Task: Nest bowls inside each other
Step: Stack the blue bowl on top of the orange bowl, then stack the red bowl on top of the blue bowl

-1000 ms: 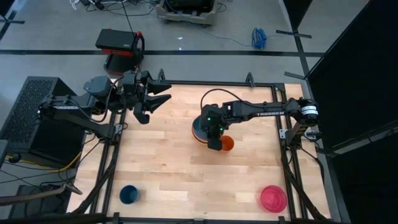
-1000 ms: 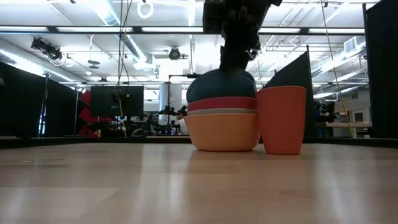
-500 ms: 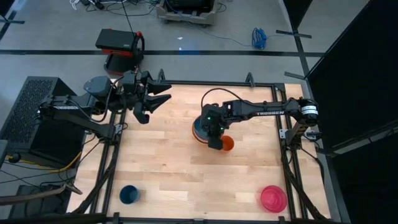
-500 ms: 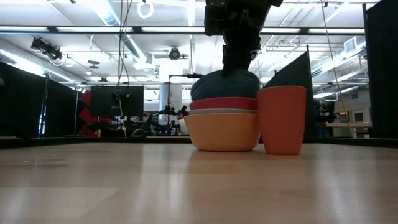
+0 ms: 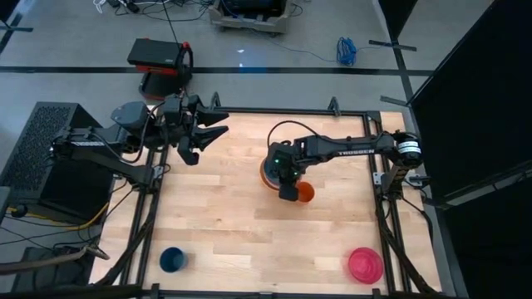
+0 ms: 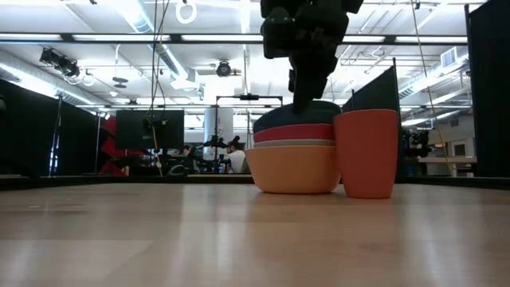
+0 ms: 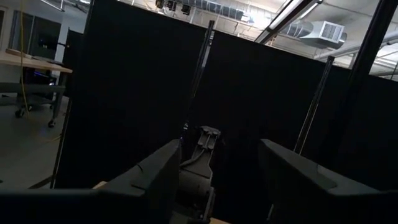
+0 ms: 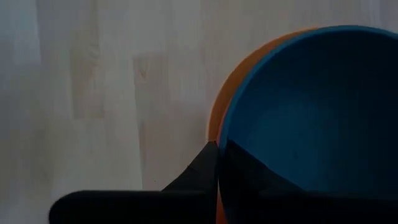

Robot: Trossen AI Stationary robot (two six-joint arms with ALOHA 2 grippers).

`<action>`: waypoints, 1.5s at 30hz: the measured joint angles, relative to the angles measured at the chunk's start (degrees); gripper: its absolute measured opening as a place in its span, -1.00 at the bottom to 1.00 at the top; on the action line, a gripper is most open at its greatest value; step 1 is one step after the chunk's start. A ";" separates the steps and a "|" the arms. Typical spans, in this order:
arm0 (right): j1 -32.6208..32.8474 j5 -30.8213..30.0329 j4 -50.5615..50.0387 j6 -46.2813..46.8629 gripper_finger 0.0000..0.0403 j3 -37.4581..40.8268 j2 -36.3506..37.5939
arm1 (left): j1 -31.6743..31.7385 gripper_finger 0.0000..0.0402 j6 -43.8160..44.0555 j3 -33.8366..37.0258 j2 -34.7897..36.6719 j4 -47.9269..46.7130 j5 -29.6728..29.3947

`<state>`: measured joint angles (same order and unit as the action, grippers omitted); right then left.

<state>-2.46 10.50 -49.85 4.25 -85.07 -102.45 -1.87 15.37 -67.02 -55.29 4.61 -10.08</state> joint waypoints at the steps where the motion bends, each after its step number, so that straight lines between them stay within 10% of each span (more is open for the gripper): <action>1: -0.01 -0.02 0.01 0.00 -0.90 0.00 -0.05 | 0.00 0.01 0.01 0.00 0.00 -0.03 0.00; 11: -0.13 -0.01 0.05 -0.04 -0.76 0.01 -0.51 | 0.00 0.01 0.14 0.00 0.00 -0.28 0.01; 23: -1.44 -0.04 -2.70 0.19 -0.09 -0.11 -0.50 | 0.00 0.02 0.11 0.00 0.00 -0.45 0.01; 45: -8.32 0.07 -11.21 -0.58 -0.01 -9.61 0.08 | 0.00 0.01 0.14 0.00 0.00 -3.26 0.03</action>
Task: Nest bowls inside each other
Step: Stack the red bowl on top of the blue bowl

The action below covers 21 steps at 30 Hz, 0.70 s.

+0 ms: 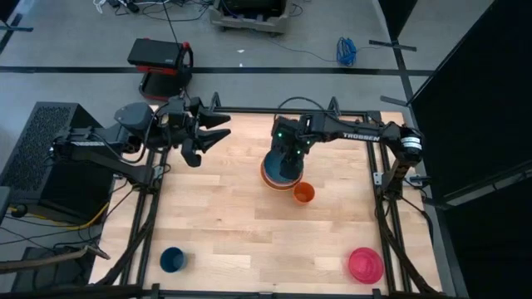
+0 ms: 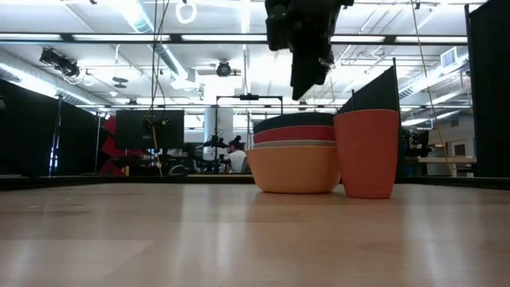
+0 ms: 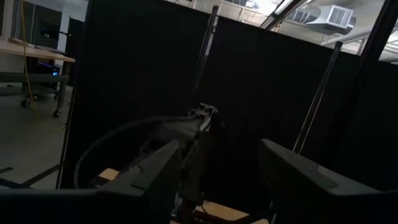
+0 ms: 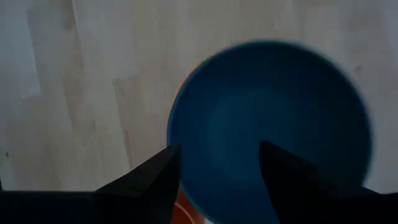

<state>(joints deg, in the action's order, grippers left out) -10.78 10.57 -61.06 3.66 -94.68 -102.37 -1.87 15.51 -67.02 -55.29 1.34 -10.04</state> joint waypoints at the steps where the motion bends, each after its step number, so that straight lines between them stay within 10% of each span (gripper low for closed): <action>1: -0.18 0.00 -0.97 -0.37 -0.01 -0.72 0.00 | 0.00 0.01 0.00 0.00 0.00 -0.09 0.00; 21: 1.84 0.10 -14.84 6.09 -0.08 -1.77 5.04 | -0.08 0.00 5.06 0.00 -5.06 -14.40 6.03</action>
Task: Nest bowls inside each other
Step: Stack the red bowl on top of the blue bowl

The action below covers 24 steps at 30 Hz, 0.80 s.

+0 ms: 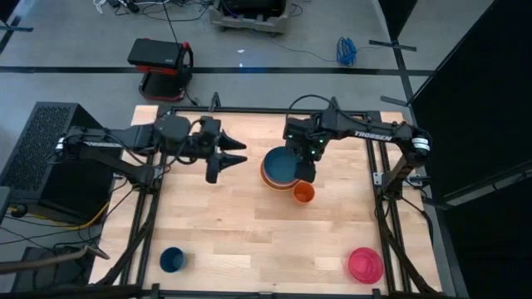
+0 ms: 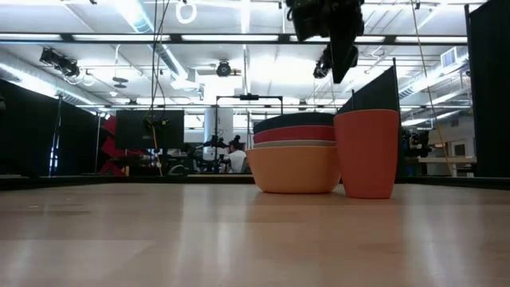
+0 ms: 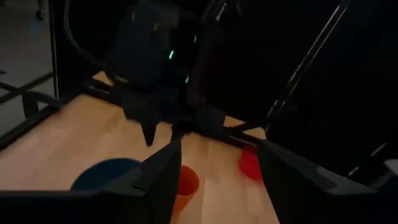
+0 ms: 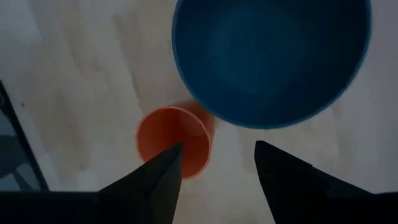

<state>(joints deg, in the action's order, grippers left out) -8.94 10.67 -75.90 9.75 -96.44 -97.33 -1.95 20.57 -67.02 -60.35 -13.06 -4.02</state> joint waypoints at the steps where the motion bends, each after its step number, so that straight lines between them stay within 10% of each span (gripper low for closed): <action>1: 0.19 0.01 -0.36 0.54 -0.08 0.00 0.38 | -0.01 0.00 0.19 0.00 -0.37 -0.50 0.45; 24: 15.58 -2.06 -6.48 20.47 -0.16 0.11 3.95 | -0.19 -0.04 -1.06 0.00 -1.80 -5.30 5.02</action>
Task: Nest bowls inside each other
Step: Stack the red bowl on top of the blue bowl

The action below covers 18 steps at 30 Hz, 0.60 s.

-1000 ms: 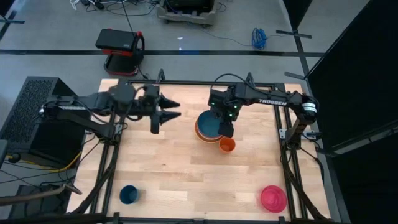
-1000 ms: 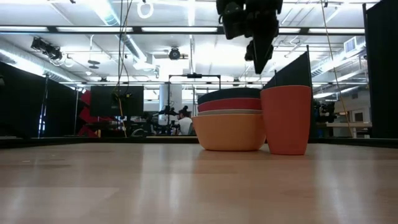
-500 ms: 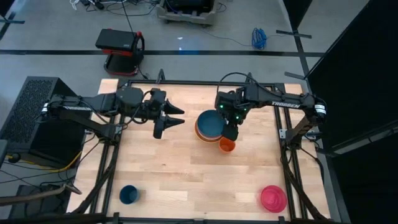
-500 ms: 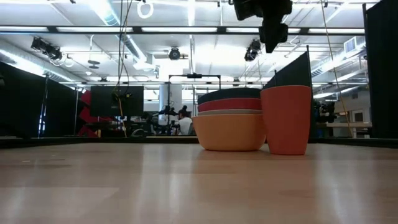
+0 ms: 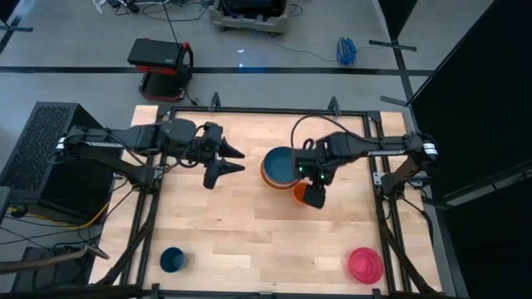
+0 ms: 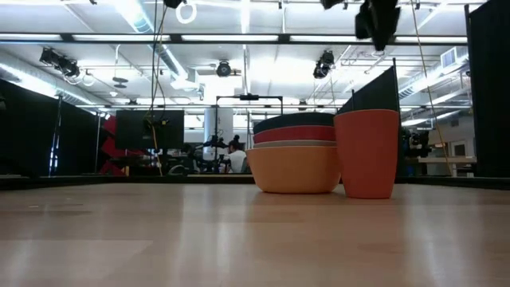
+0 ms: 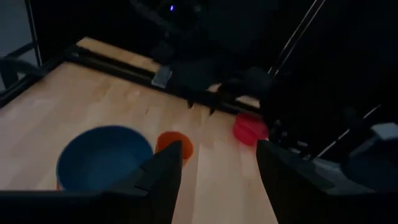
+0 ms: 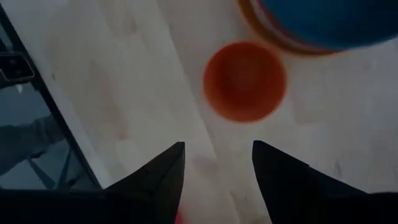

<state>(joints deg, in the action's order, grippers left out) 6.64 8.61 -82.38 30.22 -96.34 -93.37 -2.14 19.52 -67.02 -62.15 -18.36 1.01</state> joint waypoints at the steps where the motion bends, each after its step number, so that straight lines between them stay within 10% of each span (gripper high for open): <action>1: 0.88 -0.10 -0.15 1.38 -0.16 0.01 0.20 | -0.02 -0.04 -0.24 0.00 -0.01 -0.33 0.03; 18: 16.42 -1.15 -2.29 25.80 -0.27 0.11 2.21 | -0.23 -0.06 -3.92 0.00 -0.15 -3.45 2.55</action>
<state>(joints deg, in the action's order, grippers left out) 23.06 7.46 -84.67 56.02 -96.23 -91.16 -2.37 15.59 -67.02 -62.30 -21.80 3.56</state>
